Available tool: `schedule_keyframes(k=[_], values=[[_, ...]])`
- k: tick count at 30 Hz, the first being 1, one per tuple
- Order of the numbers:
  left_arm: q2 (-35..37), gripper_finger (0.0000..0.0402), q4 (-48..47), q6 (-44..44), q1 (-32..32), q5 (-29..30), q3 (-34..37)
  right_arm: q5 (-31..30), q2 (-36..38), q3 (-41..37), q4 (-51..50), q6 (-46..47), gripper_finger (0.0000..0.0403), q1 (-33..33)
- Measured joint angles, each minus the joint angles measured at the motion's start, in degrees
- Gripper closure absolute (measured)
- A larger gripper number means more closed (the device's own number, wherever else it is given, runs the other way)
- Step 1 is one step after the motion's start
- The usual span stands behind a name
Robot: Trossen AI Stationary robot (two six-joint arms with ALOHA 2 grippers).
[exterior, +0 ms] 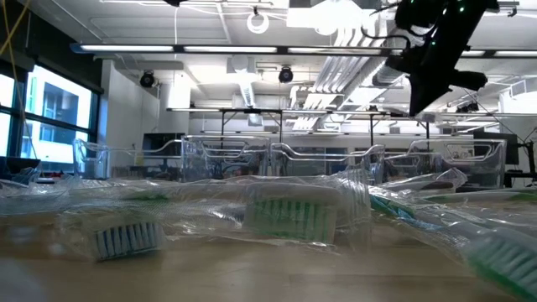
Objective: Pick & Place Toothbrushes
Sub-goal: Put the purple toothbrush into the right transparent bin
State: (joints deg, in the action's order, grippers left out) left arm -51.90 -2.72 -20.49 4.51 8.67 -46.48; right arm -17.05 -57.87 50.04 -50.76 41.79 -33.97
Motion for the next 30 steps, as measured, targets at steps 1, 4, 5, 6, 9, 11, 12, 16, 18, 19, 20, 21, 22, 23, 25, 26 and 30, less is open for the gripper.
schedule_keyframes(k=[1,4,5,6,9,11,12,16,18,19,20,21,22,23,25,26,30], values=[[0.0,0.0248,0.0,0.0,0.0,0.0,0.0,0.49,-0.76,0.0,-0.26,-0.32,0.0401,-1.09],[0.0,0.0248,0.0,0.0,0.0,0.0,0.01,2.02,-3.57,0.0,-1.29,-1.78,0.0401,-4.03],[0.0,0.0248,0.0,0.0,0.0,0.0,0.0,2.44,-4.72,0.0,-1.91,-2.31,0.0401,-4.86],[0.01,0.0248,0.0,0.0,0.0,0.0,0.0,2.57,-5.91,0.0,-2.61,-2.97,0.0401,-5.5],[0.0,0.0248,0.0,0.0,0.0,0.0,0.0,2.65,-9.3,-0.02,-4.15,-5.16,0.0401,-6.99],[0.0,0.0248,0.0,0.0,0.0,0.0,0.0,2.69,-11.13,-0.02,-4.16,-6.41,0.0401,-7.79],[0.0,0.0248,0.01,0.01,0.0,0.0,0.0,2.67,-11.91,-0.04,-4.0,-7.05,0.0401,-8.14],[0.0,0.0248,0.02,0.0,0.0,0.0,0.0,2.6,-14.51,-0.04,-3.19,-8.49,0.0401,-9.38],[0.0,0.0248,0.0,0.0,0.0,0.0,0.0,2.54,-15.45,-0.04,-2.96,-8.86,0.0401,-9.95],[0.0,0.0248,0.01,0.0,0.0,0.0,0.0,2.52,-15.94,-0.04,-3.0,-8.86,0.0401,-10.11],[0.0,0.0248,0.02,0.0,0.0,0.0,0.0,2.46,-16.49,-0.04,-3.01,-8.86,0.0401,-10.35],[0.0,0.0248,0.01,0.0,0.0,0.0,0.0,2.48,-17.03,-0.04,-2.99,-8.86,0.0401,-10.53],[0.0,0.0248,0.02,0.0,0.0,0.0,0.0,2.5,-17.55,-0.04,-2.99,-8.89,0.0401,-10.73],[0.0,0.0248,0.02,0.0,0.0,0.0,0.0,2.52,-18.05,-0.04,-2.99,-8.89,0.0401,-10.84],[0.0,0.0248,0.02,0.0,0.0,0.0,0.0,2.52,-19.09,-0.04,-2.94,-9.0,0.0401,-11.18],[0.0,0.0248,0.02,0.0,0.0,0.0,0.0,2.54,-19.56,-0.04,-2.85,-9.1,0.0401,-11.27],[0.0,0.0248,0.02,0.0,0.0,0.0,0.0,2.64,-20.81,-0.04,-1.84,-9.1,0.0401,-11.84]])
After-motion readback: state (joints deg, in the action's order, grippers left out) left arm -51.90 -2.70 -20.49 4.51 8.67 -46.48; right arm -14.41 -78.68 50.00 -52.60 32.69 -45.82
